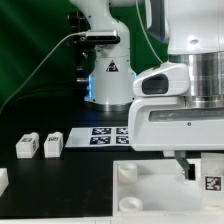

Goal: Assemble one leg

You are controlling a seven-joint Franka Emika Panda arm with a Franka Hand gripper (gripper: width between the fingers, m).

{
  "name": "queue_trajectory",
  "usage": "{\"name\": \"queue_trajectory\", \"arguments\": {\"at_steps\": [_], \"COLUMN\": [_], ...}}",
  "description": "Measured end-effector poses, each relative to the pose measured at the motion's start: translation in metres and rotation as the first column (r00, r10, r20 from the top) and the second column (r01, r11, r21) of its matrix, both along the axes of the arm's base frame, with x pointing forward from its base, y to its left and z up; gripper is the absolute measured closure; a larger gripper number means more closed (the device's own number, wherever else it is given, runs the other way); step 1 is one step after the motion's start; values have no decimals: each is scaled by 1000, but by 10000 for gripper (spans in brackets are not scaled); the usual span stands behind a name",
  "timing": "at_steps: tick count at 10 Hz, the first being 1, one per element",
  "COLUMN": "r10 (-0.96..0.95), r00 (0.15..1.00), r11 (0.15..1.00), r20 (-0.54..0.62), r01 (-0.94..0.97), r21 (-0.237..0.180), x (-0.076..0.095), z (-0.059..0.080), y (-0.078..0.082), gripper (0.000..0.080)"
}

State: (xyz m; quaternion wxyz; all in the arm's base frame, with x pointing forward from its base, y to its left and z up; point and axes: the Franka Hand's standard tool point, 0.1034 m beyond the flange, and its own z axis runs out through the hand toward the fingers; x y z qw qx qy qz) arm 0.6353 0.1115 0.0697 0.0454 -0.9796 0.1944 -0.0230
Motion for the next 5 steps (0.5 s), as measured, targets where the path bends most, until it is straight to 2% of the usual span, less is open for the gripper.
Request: {"name": "queue_trajectory", "arguments": {"at_steps": [1,3,4,5], "r10": [-84,-348,-461,-635], "r00": [996,936,885,767], "r11": [996,937,886,769], "r20": [-7,-45,-57,-90], "r01": [84,349,463,639], "r21": [5,9,13,26], "x": [0,1,2,0], "z": [0,0,0,-2], "y": [-1,-3,-4,-6], "gripper": [510,509,509,509]}}
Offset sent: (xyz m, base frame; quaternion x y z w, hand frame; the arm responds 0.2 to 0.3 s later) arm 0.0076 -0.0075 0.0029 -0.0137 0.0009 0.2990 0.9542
